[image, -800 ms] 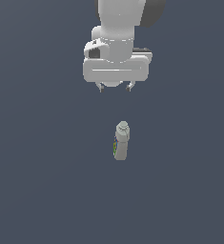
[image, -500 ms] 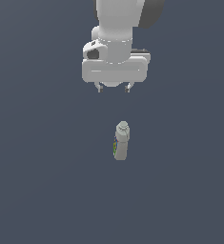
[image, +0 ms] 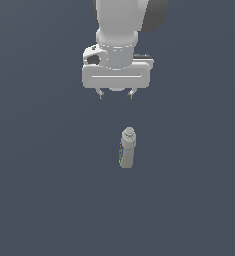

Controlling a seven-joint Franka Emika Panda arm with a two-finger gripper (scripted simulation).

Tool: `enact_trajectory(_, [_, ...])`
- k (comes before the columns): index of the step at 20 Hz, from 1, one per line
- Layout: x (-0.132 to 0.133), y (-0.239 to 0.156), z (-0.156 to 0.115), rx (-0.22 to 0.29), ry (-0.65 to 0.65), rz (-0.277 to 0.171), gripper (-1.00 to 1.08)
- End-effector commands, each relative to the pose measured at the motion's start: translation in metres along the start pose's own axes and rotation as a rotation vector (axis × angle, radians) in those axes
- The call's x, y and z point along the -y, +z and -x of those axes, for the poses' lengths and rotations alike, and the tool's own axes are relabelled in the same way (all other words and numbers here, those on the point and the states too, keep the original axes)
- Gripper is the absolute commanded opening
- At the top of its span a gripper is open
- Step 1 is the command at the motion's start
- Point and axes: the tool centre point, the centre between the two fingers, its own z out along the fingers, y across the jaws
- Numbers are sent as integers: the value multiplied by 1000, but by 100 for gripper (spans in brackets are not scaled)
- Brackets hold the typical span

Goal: Pick up the object and move it to a goal position.

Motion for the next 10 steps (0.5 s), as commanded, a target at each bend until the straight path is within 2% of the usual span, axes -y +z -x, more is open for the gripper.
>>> enact_trajectory(1, [1, 1, -3, 1, 0, 0, 100])
enact_trajectory(10, [13, 14, -31, 15, -1, -3, 100])
